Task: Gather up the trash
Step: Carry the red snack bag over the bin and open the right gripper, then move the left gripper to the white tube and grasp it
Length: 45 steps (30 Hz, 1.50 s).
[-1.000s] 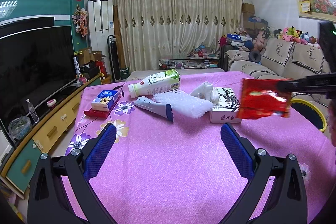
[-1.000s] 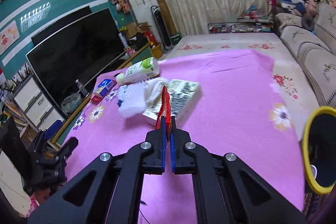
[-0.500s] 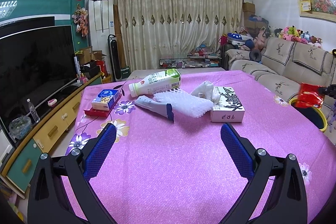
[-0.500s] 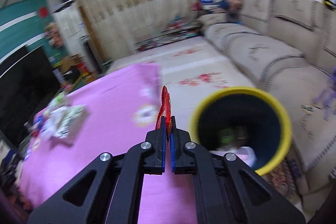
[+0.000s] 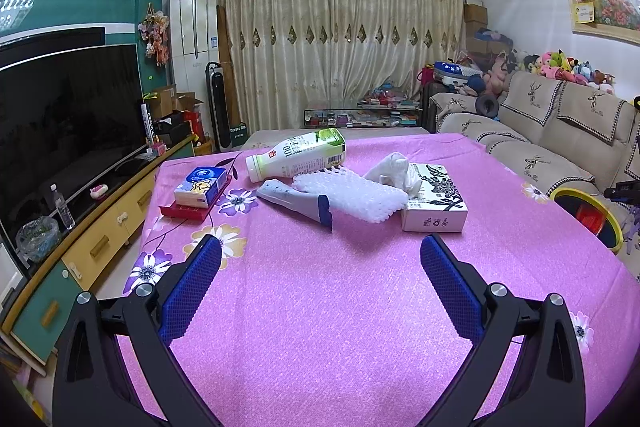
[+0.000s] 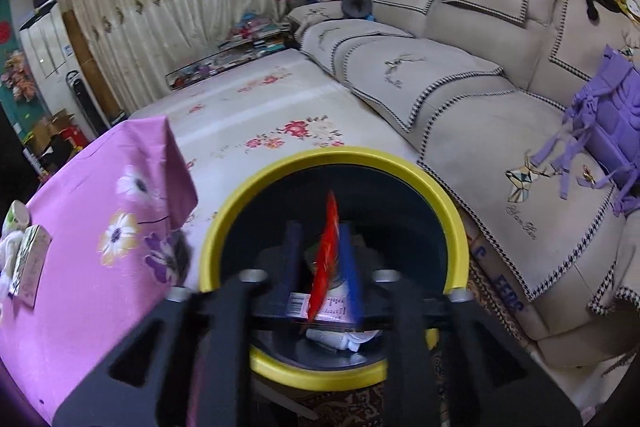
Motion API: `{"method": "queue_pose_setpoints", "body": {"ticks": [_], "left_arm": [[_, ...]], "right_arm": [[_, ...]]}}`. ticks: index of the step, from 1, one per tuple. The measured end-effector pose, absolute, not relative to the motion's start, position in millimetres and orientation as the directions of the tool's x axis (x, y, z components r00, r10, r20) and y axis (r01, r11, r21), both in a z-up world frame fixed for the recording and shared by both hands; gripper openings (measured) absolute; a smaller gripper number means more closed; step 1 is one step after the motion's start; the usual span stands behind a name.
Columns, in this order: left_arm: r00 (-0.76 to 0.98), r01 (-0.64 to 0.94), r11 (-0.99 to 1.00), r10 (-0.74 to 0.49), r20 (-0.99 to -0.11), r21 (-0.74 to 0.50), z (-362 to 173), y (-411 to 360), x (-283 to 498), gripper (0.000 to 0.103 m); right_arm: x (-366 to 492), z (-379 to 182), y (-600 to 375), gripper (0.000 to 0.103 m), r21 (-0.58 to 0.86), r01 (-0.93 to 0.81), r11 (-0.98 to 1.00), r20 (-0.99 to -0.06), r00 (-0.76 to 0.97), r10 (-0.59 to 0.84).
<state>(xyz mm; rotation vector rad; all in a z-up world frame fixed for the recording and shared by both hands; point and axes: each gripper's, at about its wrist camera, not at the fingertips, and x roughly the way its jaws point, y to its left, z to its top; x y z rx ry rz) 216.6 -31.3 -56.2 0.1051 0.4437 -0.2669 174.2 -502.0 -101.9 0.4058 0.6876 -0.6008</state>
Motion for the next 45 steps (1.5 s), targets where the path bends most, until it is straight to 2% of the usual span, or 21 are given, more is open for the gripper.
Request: {"method": "queue_pose_setpoints", "body": {"ticks": [1,6,14,18,25,27,31,37,40,45], "left_arm": [[0.869,0.277,0.96,-0.232,-0.437,0.043,-56.1,-31.3,216.6,0.098],[0.867,0.276,0.96,-0.229,-0.442,0.045,-57.3,-31.7,217.4,0.098],[0.863,0.263,0.964,-0.218,-0.455,0.036,-61.1,-28.5,221.0,0.098],[0.821,0.259,0.963,-0.181,-0.541,0.071,-59.5,-38.5,237.7,0.098],[0.763,0.173,0.985,-0.129,-0.634,0.008,-52.9,-42.7,304.3,0.098],[0.746,0.138,0.99,-0.112,-0.657,-0.012,-55.5,-42.7,327.9,0.098],[0.716,0.074,0.997,-0.075,-0.694,-0.032,-64.4,-43.0,362.4,0.092],[0.692,0.065,0.997,-0.07,-0.718,-0.034,-82.2,-44.9,364.5,0.092],[0.693,0.067,0.998,-0.039,-0.72,0.011,-90.1,-42.2,358.1,0.091],[0.665,0.093,0.995,-0.032,-0.746,0.04,-101.2,-45.1,364.8,0.078]], "right_arm": [[173.5,-101.1,-500.7,0.045,0.157,0.642,0.75,-0.683,0.619,-0.387],[167.7,-89.7,-483.1,0.045,0.2,0.624,0.755,-0.654,0.659,-0.371],[173.6,-54.5,-409.3,0.046,0.237,0.485,0.841,-0.494,0.806,-0.326],[184.4,-52.3,-372.9,0.047,0.167,0.433,0.886,-0.441,0.836,-0.326],[199.8,-69.7,-349.5,0.047,0.106,0.409,0.906,-0.457,0.83,-0.321],[197.8,-68.5,-348.8,0.049,0.121,0.406,0.906,-0.437,0.841,-0.318],[200.5,-68.2,-351.9,0.051,0.13,0.405,0.905,-0.446,0.839,-0.311],[197.6,-69.4,-360.1,0.052,0.169,0.401,0.9,-0.45,0.844,-0.292],[198.4,-69.1,-360.2,0.052,0.172,0.395,0.903,-0.45,0.846,-0.284],[198.0,-68.5,-361.0,0.052,0.174,0.389,0.904,-0.447,0.85,-0.28]]}}
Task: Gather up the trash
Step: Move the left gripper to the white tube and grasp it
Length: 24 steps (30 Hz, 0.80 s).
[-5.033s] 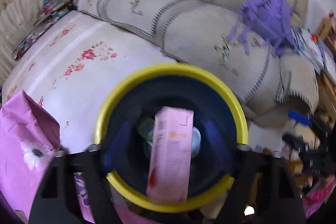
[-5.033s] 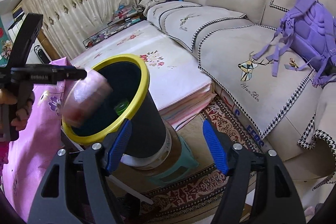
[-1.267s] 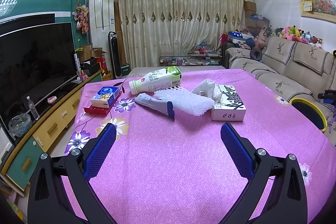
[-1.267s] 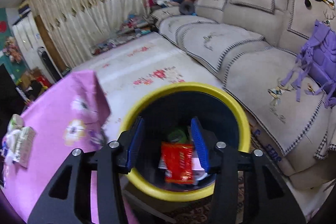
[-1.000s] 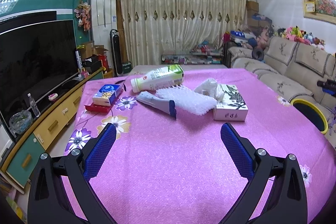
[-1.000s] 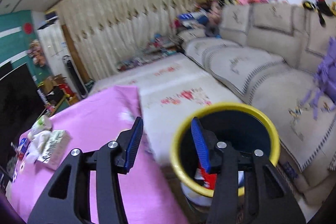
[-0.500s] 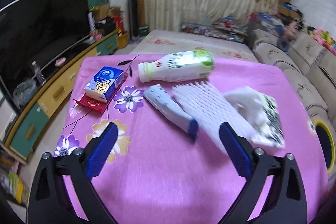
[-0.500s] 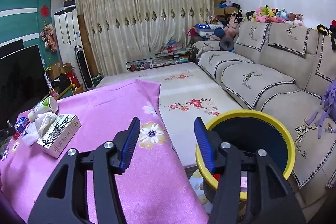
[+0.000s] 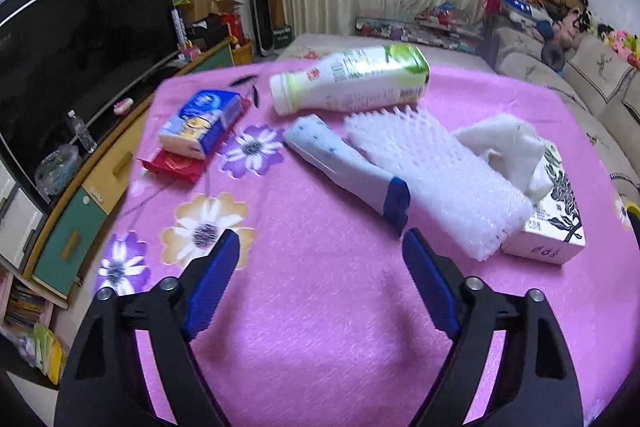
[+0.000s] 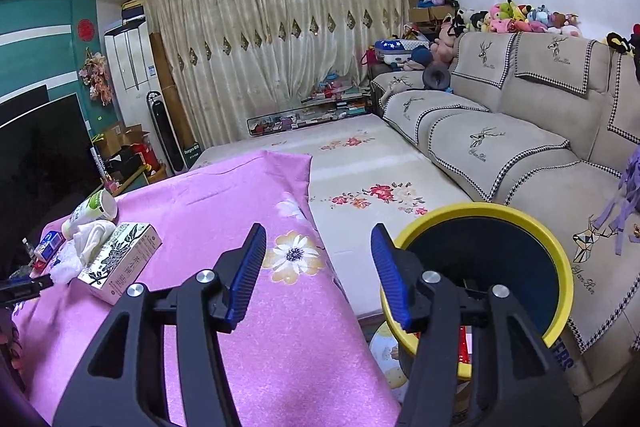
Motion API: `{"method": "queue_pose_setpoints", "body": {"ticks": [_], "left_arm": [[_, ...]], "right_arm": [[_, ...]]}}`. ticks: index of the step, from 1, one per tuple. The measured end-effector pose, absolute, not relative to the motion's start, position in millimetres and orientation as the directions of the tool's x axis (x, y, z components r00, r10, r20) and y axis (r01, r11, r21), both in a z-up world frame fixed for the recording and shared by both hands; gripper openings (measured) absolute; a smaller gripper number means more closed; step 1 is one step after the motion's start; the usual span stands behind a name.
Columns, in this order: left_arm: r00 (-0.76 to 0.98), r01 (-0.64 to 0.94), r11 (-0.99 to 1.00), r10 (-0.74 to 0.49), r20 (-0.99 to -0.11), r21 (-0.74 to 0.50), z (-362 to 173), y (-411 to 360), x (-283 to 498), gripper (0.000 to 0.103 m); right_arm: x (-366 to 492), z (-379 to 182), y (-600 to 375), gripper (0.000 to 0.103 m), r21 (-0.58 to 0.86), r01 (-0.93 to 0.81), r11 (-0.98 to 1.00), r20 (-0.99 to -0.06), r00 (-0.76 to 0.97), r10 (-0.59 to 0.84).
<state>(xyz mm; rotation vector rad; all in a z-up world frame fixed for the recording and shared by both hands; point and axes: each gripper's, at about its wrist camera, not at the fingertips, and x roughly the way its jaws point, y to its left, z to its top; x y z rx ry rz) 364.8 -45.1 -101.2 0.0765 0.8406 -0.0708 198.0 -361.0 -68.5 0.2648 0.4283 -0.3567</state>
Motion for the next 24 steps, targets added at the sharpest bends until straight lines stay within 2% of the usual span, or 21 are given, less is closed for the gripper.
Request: {"method": "queue_pose_setpoints", "body": {"ticks": [10,12,15,16,19,20,21,22,24], "left_arm": [[0.651,0.077,0.996,-0.023,-0.759,0.037,-109.9,-64.1,409.7,0.077],[0.641,0.078,0.996,-0.024,-0.767,0.034,-111.9,-61.7,417.6,0.062],[0.606,0.089,0.996,-0.064,-0.793,-0.012,-114.8,-47.8,419.8,0.048],[0.6,0.092,0.996,-0.067,-0.797,-0.014,-114.9,-41.2,417.7,0.046],[0.591,0.09,0.996,-0.061,-0.805,-0.01,-112.7,-23.2,410.6,0.046],[0.58,0.093,0.996,-0.066,-0.812,-0.014,-112.2,-18.3,410.2,0.05],[0.582,0.087,0.996,-0.062,-0.811,-0.014,-112.7,-14.6,409.9,0.061],[0.59,0.077,0.997,-0.056,-0.806,-0.013,-111.2,-11.6,410.3,0.067],[0.603,0.071,0.997,-0.052,-0.796,-0.011,-107.3,-10.6,416.1,0.07]], "right_arm": [[200.4,-69.1,-371.3,0.052,0.205,0.394,0.896,-0.466,0.844,-0.264],[200.1,-69.4,-372.4,0.052,0.211,0.393,0.895,-0.466,0.846,-0.261],[200.1,-70.3,-373.5,0.052,0.216,0.39,0.895,-0.466,0.847,-0.256],[200.7,-70.6,-373.9,0.052,0.217,0.388,0.896,-0.469,0.846,-0.253],[202.1,-70.9,-374.1,0.052,0.219,0.386,0.896,-0.474,0.845,-0.248],[202.3,-71.0,-374.3,0.052,0.221,0.384,0.896,-0.474,0.846,-0.246],[202.5,-71.1,-374.7,0.052,0.222,0.384,0.896,-0.474,0.846,-0.245],[203.2,-71.3,-374.6,0.052,0.222,0.383,0.897,-0.476,0.845,-0.243],[203.5,-71.3,-375.5,0.052,0.222,0.385,0.896,-0.478,0.844,-0.244]]}}
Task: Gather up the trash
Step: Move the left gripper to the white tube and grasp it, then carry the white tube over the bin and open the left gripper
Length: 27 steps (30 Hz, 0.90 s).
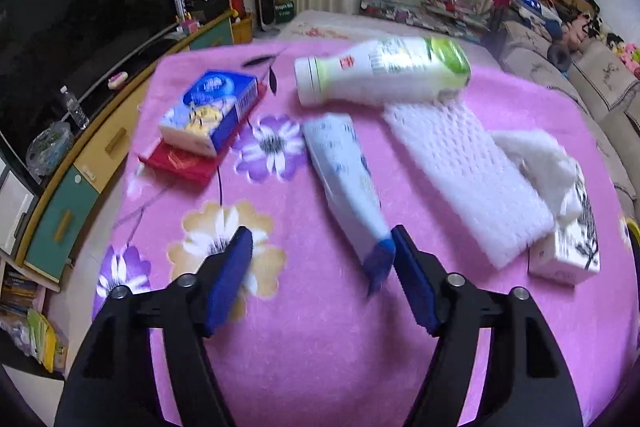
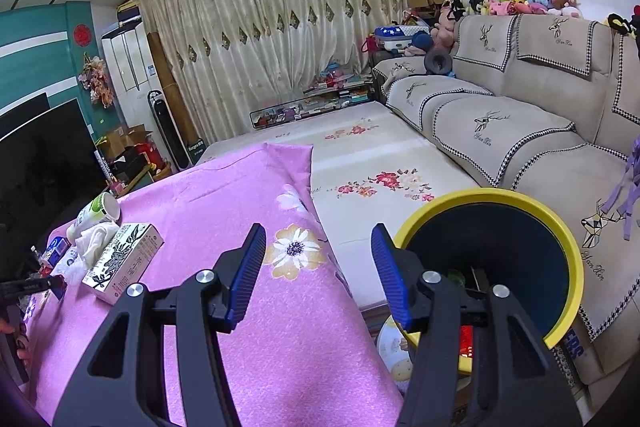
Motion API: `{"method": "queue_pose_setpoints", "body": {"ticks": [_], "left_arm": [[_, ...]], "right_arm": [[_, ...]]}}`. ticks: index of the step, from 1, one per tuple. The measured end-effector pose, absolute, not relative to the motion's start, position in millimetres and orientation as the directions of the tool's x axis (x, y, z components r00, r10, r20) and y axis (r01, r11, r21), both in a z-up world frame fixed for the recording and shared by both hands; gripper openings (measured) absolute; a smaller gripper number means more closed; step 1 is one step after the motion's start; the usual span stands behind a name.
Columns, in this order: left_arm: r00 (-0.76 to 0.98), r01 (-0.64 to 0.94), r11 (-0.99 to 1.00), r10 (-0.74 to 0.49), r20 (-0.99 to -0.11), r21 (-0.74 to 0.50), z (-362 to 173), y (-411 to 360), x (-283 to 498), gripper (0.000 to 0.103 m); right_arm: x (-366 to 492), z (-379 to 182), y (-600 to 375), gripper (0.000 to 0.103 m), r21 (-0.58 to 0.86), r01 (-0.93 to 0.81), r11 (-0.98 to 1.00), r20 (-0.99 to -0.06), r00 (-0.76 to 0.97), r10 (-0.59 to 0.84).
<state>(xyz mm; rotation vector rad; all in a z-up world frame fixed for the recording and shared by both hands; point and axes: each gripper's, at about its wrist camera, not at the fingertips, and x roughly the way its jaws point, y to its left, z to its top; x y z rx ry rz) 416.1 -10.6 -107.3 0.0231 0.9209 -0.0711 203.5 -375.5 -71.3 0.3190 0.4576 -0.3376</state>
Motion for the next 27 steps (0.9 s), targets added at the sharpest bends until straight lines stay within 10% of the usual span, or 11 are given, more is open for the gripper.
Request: {"method": "queue_pose_setpoints", "body": {"ticks": [5,14,27], "left_arm": [[0.583,0.094,0.995,-0.031,-0.812,0.029,-108.8,-28.0,434.2,0.069],[0.556,0.096,0.995,-0.035,-0.83,0.022,-116.1,-32.1,452.8,0.029],[0.689,0.227,0.974,-0.158,-0.707,0.003,-68.4,-41.7,328.9,0.025]], "right_arm": [[204.1,-73.8,-377.3,0.053,0.232,0.39,0.891,-0.488,0.839,-0.24],[203.9,-74.6,-377.7,0.053,0.241,0.383,0.891,-0.483,0.844,-0.232],[194.0,-73.1,-377.8,0.054,0.246,0.403,0.881,-0.456,0.851,-0.262]]}}
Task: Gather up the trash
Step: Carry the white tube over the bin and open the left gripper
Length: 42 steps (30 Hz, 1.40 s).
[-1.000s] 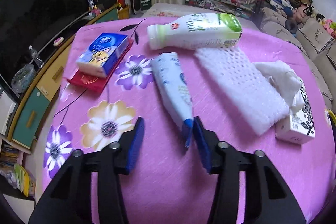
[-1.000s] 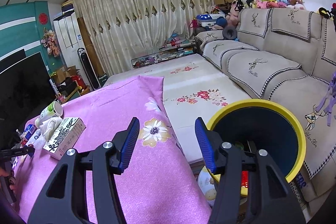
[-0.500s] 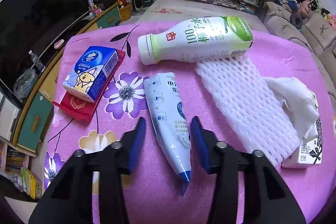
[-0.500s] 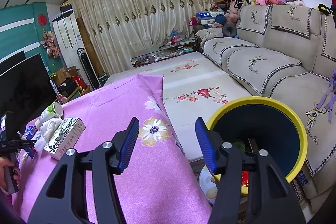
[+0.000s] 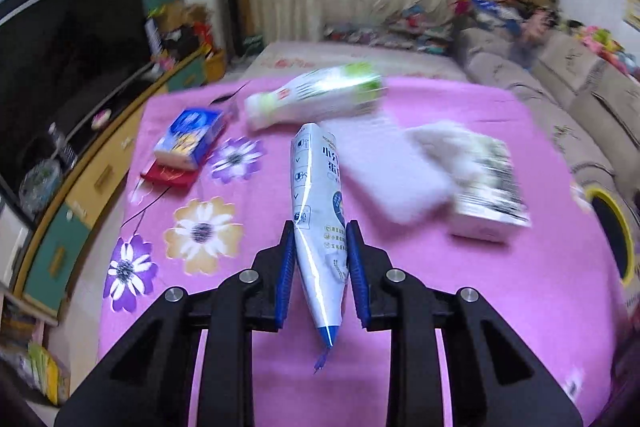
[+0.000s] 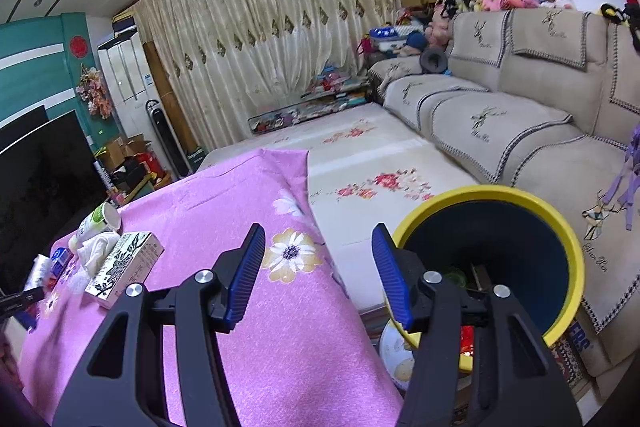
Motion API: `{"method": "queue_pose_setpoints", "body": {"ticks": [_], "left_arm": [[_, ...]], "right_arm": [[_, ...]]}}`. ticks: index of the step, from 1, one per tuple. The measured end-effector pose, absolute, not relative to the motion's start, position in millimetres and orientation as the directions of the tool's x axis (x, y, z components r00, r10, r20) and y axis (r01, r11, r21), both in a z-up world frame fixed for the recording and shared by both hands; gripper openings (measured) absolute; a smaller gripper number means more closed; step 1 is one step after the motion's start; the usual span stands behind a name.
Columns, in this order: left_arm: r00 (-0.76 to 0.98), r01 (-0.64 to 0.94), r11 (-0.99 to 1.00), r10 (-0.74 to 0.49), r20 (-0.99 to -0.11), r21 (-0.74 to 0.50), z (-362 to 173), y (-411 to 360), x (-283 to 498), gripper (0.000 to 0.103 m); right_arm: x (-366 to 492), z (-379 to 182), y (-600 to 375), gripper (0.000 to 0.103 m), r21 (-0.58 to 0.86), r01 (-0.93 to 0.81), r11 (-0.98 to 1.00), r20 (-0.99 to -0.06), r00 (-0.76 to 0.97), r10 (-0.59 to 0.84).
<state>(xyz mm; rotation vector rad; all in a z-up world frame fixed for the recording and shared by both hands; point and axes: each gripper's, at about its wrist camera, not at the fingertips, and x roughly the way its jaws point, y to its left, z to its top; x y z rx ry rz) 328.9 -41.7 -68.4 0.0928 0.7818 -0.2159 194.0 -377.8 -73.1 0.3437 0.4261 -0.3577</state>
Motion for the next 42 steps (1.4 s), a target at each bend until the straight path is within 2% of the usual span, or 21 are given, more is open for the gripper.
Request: {"method": "queue_pose_setpoints", "body": {"ticks": [4,8,11,16,18,19,20,22,25,30,34,42], "left_arm": [[0.696,0.36,0.933,-0.275,-0.664,-0.01,-49.8,-88.8,290.3,0.026],[0.671,0.493,0.87,-0.395,-0.627,-0.02,-33.1,-147.0,270.2,0.026],[0.652,0.552,0.833,-0.45,-0.61,-0.025,-25.2,-185.4,267.9,0.026],[0.623,0.604,0.796,-0.5,-0.602,-0.036,-18.1,-234.4,271.5,0.026],[0.609,0.62,0.784,-0.512,-0.605,-0.04,-16.3,-251.5,273.6,0.026],[0.607,0.627,0.778,-0.517,-0.604,-0.035,-15.5,-259.7,274.2,0.026],[0.604,0.636,0.771,-0.522,-0.602,-0.03,-14.3,-269.6,274.7,0.026],[0.588,0.66,0.751,-0.541,-0.602,-0.03,-11.3,-289.7,274.2,0.026],[0.547,0.706,0.708,-0.569,-0.614,-0.027,-11.2,-318.1,274.2,0.026],[0.445,0.787,0.615,-0.629,-0.637,-0.057,-17.5,-386.4,267.7,0.026],[0.3,0.836,0.529,-0.658,-0.691,-0.141,-39.7,-456.1,268.6,0.025],[0.173,0.855,0.484,-0.608,-0.775,-0.189,-102.7,-562.9,273.6,0.03]], "right_arm": [[182.1,-66.2,-361.4,0.08,0.172,0.42,0.891,-0.399,0.857,-0.326],[173.9,-63.1,-347.3,0.094,0.126,0.394,0.911,-0.365,0.872,-0.326],[170.4,-63.1,-346.6,0.095,0.132,0.387,0.912,-0.368,0.874,-0.318],[153.4,-65.6,-366.2,0.096,0.252,0.406,0.878,-0.371,0.879,-0.3],[149.5,-70.7,-377.2,0.096,0.31,0.43,0.848,-0.404,0.867,-0.291],[148.7,-78.6,-387.6,0.096,0.355,0.446,0.822,-0.463,0.847,-0.259],[143.6,-81.0,-394.5,0.096,0.398,0.441,0.804,-0.463,0.853,-0.239],[110.0,-78.5,-406.6,0.096,0.459,0.458,0.762,-0.363,0.879,-0.309],[74.0,-57.4,-410.8,0.096,0.341,0.511,0.789,-0.27,0.857,-0.438],[12.8,-37.0,-437.2,0.096,0.283,0.619,0.733,-0.215,0.785,-0.581],[-17.2,-35.2,-451.1,0.096,0.218,0.658,0.72,-0.216,0.753,-0.622],[-49.1,-51.6,-477.3,0.096,0.206,0.718,0.665,-0.244,0.696,-0.676]]}}
